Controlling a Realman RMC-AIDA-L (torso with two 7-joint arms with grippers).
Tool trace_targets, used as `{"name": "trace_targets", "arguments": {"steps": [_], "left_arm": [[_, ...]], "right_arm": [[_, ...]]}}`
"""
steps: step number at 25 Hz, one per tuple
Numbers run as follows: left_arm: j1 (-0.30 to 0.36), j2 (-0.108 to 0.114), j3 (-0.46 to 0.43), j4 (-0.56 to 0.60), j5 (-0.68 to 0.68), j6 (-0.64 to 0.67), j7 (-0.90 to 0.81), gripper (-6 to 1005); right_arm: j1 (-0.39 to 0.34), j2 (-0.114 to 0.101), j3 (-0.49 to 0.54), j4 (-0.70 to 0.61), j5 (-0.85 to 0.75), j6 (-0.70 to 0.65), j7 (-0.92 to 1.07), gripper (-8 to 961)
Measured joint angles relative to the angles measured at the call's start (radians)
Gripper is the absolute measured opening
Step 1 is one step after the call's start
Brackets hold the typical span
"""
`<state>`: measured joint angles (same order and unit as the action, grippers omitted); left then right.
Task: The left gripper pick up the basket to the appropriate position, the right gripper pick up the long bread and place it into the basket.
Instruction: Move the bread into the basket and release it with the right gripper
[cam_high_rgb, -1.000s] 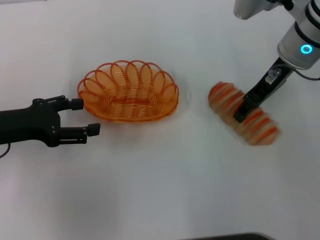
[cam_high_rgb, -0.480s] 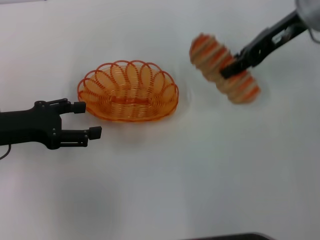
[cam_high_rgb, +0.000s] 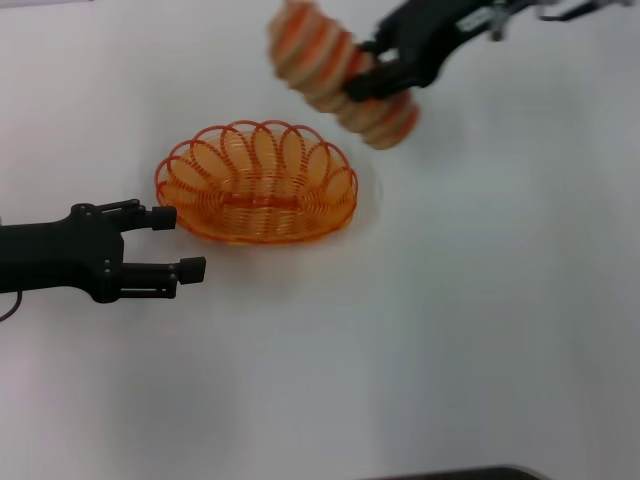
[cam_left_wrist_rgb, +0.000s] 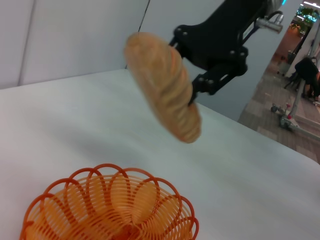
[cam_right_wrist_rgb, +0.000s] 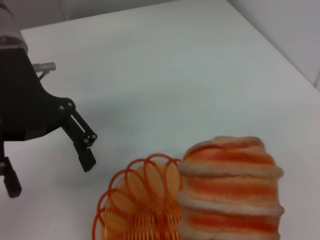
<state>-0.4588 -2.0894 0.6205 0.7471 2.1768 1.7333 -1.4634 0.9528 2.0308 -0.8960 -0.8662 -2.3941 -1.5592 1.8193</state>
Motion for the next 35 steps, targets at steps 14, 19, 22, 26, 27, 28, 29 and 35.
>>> {"name": "trace_targets", "arguments": {"steps": [14,19,22,26,27,28,29,35], "left_arm": [[0.008,0.000,-0.001,0.000,0.000,0.003,-0.022,903],[0.008,-0.001,-0.001,0.000,0.000,0.003,-0.029,903],[0.008,-0.001,-0.001,0.000,0.000,0.003,-0.033,903],[0.008,-0.001,-0.001,0.000,0.000,0.006,-0.033,903],[0.008,-0.001,-0.001,0.001,0.000,0.007,-0.033,903],[0.008,-0.001,-0.001,0.002,0.000,0.009,-0.033,903],[0.008,-0.001,-0.001,0.004,0.000,0.010,-0.034,903],[0.005,0.001,-0.001,0.008,0.000,0.011,-0.034,904]], "right_arm": [[0.189,0.055,-0.191,0.243,-0.046,0.183,-0.065,304],[0.219,0.060,-0.228,0.280,-0.043,0.186,-0.054,278],[0.223,0.062,-0.237,0.285,-0.043,0.192,-0.045,263],[0.224,0.063,-0.242,0.286,-0.042,0.201,-0.035,295],[0.224,0.063,-0.242,0.286,-0.042,0.201,-0.033,307],[0.224,0.063,-0.242,0.286,-0.041,0.202,-0.031,319],[0.224,0.064,-0.242,0.286,-0.040,0.203,-0.029,331],[0.220,0.065,-0.242,0.286,-0.018,0.214,-0.028,578]]}}
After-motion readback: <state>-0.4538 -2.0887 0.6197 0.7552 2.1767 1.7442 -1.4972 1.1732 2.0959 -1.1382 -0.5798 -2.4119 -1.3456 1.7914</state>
